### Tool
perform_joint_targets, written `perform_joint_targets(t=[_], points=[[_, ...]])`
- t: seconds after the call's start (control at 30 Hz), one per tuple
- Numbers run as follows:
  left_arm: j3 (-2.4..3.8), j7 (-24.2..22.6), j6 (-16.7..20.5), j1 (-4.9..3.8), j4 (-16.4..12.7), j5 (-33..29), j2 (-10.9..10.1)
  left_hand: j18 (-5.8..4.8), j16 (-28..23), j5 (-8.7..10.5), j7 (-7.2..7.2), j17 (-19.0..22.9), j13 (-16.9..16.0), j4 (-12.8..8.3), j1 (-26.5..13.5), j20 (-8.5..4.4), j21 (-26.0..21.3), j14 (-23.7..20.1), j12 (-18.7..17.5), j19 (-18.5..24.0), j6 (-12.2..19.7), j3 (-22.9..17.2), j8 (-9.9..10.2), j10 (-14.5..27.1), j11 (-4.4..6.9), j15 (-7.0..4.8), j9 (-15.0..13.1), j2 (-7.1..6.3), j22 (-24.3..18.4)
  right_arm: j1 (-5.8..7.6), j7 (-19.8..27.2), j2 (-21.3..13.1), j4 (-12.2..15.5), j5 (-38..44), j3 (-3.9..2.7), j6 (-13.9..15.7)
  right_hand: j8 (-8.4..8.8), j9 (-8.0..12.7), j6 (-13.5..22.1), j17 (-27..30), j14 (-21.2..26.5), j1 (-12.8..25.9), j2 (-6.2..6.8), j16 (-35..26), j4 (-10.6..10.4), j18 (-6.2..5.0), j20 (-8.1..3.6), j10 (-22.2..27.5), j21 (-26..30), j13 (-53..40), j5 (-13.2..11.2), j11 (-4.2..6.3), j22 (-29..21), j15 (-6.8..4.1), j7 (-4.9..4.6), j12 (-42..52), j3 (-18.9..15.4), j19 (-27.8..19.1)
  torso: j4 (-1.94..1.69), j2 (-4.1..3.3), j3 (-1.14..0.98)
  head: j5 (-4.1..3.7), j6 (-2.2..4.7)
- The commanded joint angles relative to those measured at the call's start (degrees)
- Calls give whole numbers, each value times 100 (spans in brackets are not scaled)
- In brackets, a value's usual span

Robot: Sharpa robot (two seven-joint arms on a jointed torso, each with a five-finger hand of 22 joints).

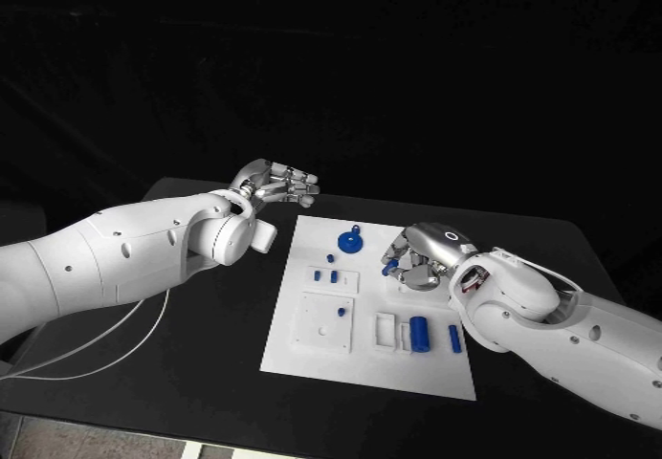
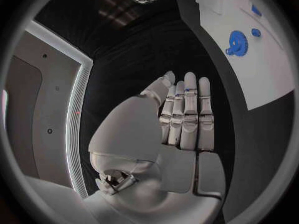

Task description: Assemble the parts on the task board

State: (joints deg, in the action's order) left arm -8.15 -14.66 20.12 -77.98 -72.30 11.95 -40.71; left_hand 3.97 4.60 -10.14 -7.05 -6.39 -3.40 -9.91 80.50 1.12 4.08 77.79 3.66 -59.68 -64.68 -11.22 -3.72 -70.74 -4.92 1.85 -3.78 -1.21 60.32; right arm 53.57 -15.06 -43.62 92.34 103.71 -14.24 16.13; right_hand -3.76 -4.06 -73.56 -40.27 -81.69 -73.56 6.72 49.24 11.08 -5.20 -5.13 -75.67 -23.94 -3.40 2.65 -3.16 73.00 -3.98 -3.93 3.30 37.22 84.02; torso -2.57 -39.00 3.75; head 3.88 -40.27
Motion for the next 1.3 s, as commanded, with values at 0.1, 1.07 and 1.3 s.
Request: perform_joint_targets(t=[0.1,1.07,1.3], points=[[5,-41,-59,-11,3,-32,29,-32,-36,-26,0,6,7,18,16,-5,-5,-12,-18,-42,33,-3,5,13,6,39,8,23,8,-15,197,110,190,-259,11,244,7,-4,-39,-12,-40,-28,-32,-31,7,-83,-46,-374,-2,-15,10,241,10,-20,-17,19,-48,232,-1,1,4,65,-1],[4,-42,-106,-11,67,-47,198,-31,-35,-29,0,5,7,27,0,-4,-10,-10,-18,-42,35,0,6,10,7,41,8,39,29,-60,430,962,180,44,863,-104,6,-4,-17,-43,-46,-6,-60,-81,67,-88,-44,-358,26,-15,10,233,7,-17,-23,20,-27,232,-4,-3,-2,332,-76],[4,-41,-113,-11,68,-47,202,-31,-35,-29,0,5,7,27,0,-4,-10,-10,-18,-42,35,0,6,10,7,41,8,39,29,-61,410,1024,102,204,980,-177,7,-4,-15,-53,-51,5,-67,-85,82,-90,-44,-356,28,-15,10,232,8,-17,-23,19,-23,233,-2,-5,-5,331,-88]])
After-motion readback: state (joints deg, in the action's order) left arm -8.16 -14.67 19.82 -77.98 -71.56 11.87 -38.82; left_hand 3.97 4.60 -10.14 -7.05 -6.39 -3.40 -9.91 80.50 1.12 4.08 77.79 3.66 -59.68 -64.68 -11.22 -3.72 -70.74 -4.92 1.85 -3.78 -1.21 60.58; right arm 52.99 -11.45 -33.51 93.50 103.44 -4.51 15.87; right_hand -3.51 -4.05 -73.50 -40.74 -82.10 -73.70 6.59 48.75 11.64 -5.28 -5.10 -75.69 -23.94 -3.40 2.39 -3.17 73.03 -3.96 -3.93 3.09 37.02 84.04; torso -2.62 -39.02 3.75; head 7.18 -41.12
